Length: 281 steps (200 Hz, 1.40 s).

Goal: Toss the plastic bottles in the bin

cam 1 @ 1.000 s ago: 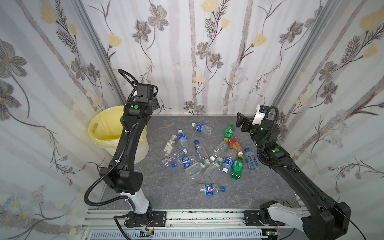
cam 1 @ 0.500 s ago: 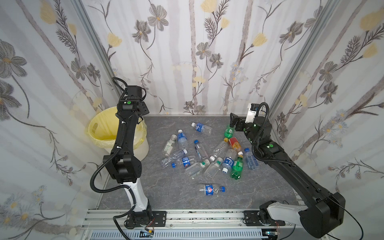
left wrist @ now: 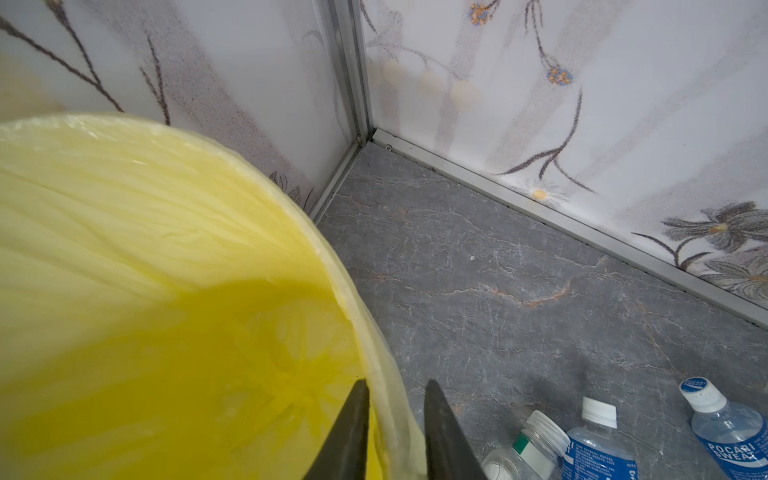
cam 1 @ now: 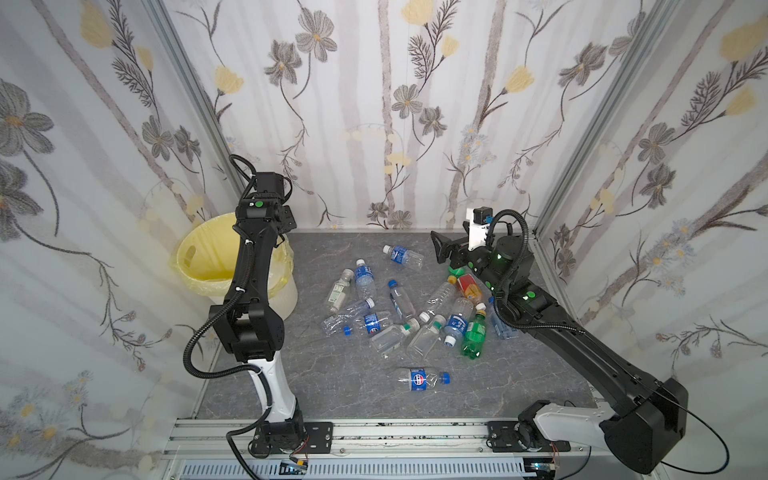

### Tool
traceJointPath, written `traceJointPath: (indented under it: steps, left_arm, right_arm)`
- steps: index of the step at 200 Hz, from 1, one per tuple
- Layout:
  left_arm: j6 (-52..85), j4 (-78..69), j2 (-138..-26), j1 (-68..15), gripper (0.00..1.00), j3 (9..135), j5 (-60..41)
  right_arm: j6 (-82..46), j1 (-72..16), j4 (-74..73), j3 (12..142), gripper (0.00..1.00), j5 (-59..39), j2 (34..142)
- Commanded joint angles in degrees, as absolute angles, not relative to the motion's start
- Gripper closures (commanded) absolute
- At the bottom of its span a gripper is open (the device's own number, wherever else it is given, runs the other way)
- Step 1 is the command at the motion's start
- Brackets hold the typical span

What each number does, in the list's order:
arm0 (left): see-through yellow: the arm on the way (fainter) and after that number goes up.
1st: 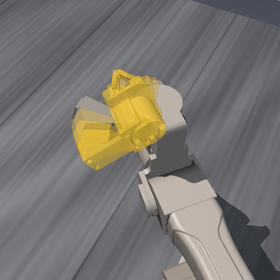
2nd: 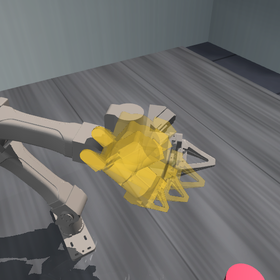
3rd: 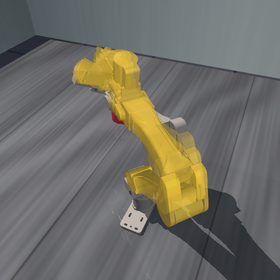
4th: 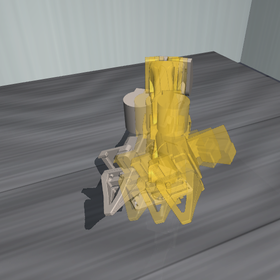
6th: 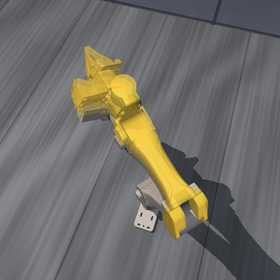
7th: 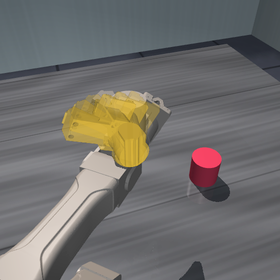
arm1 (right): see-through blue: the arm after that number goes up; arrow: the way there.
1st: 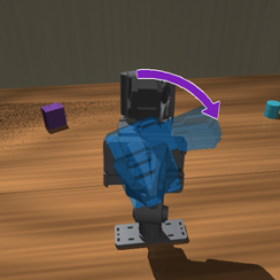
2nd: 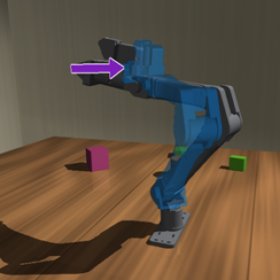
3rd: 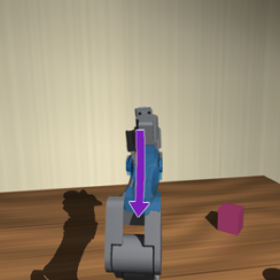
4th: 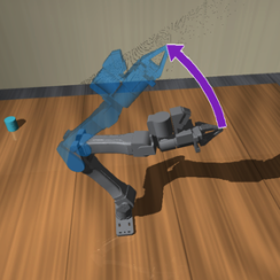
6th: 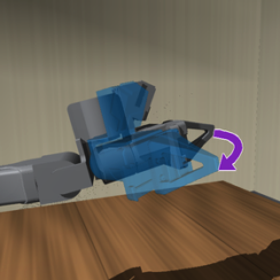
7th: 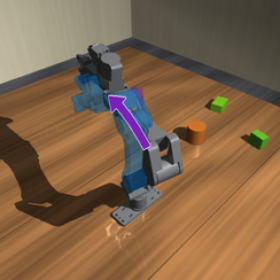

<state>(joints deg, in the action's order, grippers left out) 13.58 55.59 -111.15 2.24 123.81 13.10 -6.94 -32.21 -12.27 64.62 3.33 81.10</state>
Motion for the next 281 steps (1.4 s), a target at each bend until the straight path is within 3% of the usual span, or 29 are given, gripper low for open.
traceJointPath:
  steps: [1, 23, 91, 281]
  left_arm:
    - [12.63, 56.04, -111.37, 2.23, 0.78, 124.93, 11.12]
    - [11.97, 55.91, -112.22, 2.19, 0.90, 125.70, 9.25]
    - [10.09, 55.90, -114.38, 0.94, 1.00, 128.71, 6.20]
    - [4.09, 50.59, -126.12, -9.73, 1.00, 146.44, 7.00]
  right_arm:
    - [-6.19, -33.11, -14.21, 65.48, 0.00, 6.98, 82.08]
    - [-7.51, -33.31, -14.23, 65.39, 0.00, 9.11, 82.33]
    - [-7.98, -33.40, -13.93, 64.95, 0.00, 13.83, 82.08]
    - [-13.33, -33.23, -13.27, 61.79, 0.00, 21.89, 80.73]
